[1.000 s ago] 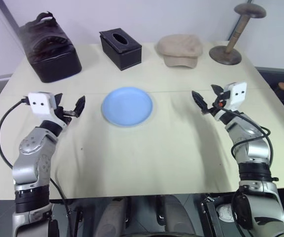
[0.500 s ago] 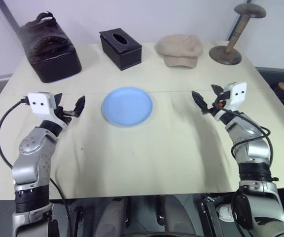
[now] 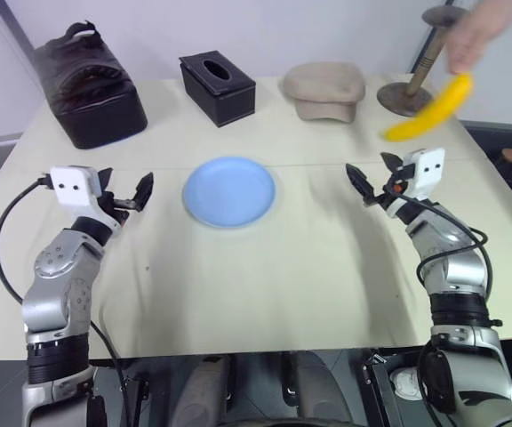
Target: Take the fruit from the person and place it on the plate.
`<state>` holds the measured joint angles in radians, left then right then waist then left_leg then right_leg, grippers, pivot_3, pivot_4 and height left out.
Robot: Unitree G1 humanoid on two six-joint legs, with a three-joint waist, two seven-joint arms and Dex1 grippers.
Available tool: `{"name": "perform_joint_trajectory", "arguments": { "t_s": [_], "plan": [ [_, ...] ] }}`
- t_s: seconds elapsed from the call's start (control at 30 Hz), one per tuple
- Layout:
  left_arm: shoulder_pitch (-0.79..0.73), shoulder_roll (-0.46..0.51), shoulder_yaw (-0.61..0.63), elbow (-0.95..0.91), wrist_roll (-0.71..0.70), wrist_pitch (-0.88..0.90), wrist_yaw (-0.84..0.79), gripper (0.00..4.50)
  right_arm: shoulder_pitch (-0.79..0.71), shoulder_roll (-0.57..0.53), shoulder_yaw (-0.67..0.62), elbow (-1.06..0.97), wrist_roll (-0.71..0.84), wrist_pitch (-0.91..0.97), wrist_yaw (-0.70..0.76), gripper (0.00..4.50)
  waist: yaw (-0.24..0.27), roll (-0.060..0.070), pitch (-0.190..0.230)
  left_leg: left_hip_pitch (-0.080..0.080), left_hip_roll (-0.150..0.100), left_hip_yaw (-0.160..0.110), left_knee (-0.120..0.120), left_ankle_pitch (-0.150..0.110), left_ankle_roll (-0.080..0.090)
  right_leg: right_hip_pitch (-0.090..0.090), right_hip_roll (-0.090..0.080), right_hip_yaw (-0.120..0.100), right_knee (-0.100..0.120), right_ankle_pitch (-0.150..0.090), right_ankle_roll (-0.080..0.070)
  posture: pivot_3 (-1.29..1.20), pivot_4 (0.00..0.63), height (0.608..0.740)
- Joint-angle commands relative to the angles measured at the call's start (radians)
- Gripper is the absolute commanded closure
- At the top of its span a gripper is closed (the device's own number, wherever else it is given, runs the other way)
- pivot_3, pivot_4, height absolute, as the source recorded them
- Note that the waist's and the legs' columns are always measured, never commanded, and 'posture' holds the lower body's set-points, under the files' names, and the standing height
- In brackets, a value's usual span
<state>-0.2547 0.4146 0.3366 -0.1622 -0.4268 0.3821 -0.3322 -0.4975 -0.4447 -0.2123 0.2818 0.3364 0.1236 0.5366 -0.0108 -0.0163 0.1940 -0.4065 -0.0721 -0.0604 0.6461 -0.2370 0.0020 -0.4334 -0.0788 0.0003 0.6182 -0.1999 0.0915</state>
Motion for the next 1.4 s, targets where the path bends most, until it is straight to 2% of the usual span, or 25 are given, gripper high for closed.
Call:
{"name": "perform_joint_trajectory", "arguments": {
  "t_s": [0.03, 0.37, 0.43, 0.5, 0.6, 0.73, 0.87, 1.13, 1.27, 1.4],
  "plan": [
    [-0.005, 0.008, 0.021, -0.037, -0.008, -0.024, 0.000, 0.05, -0.027, 0.002, -0.011, -0.010, 0.001, -0.023, 0.002, 0.00, 0.000, 0.000, 0.000, 0.000, 0.000, 0.000, 0.000, 0.000, 0.000, 0.000, 0.000, 0.000, 0.000, 0.000, 0.000, 0.00, 0.150, 0.740],
    [0.007, 0.014, 0.025, -0.052, -0.010, -0.016, 0.000, 0.05, -0.021, 0.004, -0.009, -0.019, 0.002, -0.017, 0.001, 0.00, 0.000, 0.000, 0.000, 0.000, 0.000, 0.000, 0.000, 0.000, 0.000, 0.000, 0.000, 0.000, 0.000, 0.000, 0.000, 0.00, 0.150, 0.740],
    [0.010, 0.043, 0.010, -0.053, -0.020, -0.018, -0.060, 0.05, -0.022, 0.004, -0.009, -0.016, 0.001, -0.017, 0.001, 0.00, 0.000, 0.000, 0.000, 0.000, 0.000, 0.000, 0.000, 0.000, 0.000, 0.000, 0.000, 0.000, 0.000, 0.000, 0.000, 0.00, 0.150, 0.740],
    [0.016, 0.077, 0.011, -0.093, -0.092, -0.004, -0.163, 0.05, -0.021, 0.004, -0.008, -0.017, 0.001, -0.016, 0.000, 0.00, -0.001, 0.000, 0.000, 0.000, 0.000, 0.000, 0.000, 0.000, 0.000, 0.000, 0.000, 0.000, 0.000, 0.000, 0.000, 0.00, 0.150, 0.740],
    [0.009, 0.188, 0.010, -0.171, -0.228, 0.071, -0.350, 0.05, -0.026, 0.001, -0.007, -0.011, 0.001, -0.015, 0.005, 0.00, -0.002, 0.000, 0.000, -0.001, 0.001, 0.000, 0.000, 0.000, 0.000, 0.000, 0.000, 0.000, -0.001, -0.001, -0.002, 0.00, 0.150, 0.740],
    [-0.086, 0.358, 0.010, -0.174, -0.385, 0.191, -0.551, 0.05, -0.040, -0.001, -0.003, -0.003, -0.001, -0.010, 0.008, 0.00, -0.001, 0.000, 0.001, -0.001, 0.001, 0.000, 0.000, 0.000, 0.000, 0.000, 0.000, 0.000, -0.002, -0.002, -0.004, 0.00, 0.150, 0.740],
    [-0.137, 0.429, -0.043, -0.149, -0.380, 0.205, -0.646, 0.05, -0.018, -0.014, -0.007, -0.033, 0.006, 0.006, 0.017, 0.00, -0.003, 0.001, 0.001, 0.000, 0.001, 0.000, -0.001, 0.000, 0.000, 0.001, 0.001, 0.000, -0.004, -0.002, -0.004, 0.00, 0.150, 0.740],
    [-0.195, 0.410, -0.101, -0.098, -0.330, 0.173, -0.664, 0.05, 0.098, -0.084, -0.045, -0.275, 0.145, 0.203, 0.091, 0.00, -0.003, 0.001, 0.001, -0.001, 0.001, 0.000, -0.001, 0.000, 0.001, 0.001, 0.000, 0.000, -0.004, -0.002, -0.003, 0.00, 0.150, 0.740],
    [-0.199, 0.386, -0.125, -0.080, -0.301, 0.155, -0.660, 0.05, 0.070, -0.057, -0.047, -0.328, 0.184, 0.256, 0.055, 0.00, -0.005, 0.001, 0.001, 0.000, 0.001, 0.000, -0.001, 0.000, 0.001, 0.001, 0.001, 0.000, -0.003, -0.002, -0.003, 0.00, 0.150, 0.740],
    [-0.193, 0.378, -0.130, -0.086, -0.296, 0.159, -0.665, 0.05, 0.018, -0.012, -0.051, -0.300, 0.200, 0.261, 0.020, 0.00, -0.002, 0.001, 0.001, -0.001, 0.002, 0.000, -0.001, 0.000, 0.001, 0.001, 0.001, 0.000, -0.004, -0.002, -0.003, 0.00, 0.150, 0.740]
  ]
}}
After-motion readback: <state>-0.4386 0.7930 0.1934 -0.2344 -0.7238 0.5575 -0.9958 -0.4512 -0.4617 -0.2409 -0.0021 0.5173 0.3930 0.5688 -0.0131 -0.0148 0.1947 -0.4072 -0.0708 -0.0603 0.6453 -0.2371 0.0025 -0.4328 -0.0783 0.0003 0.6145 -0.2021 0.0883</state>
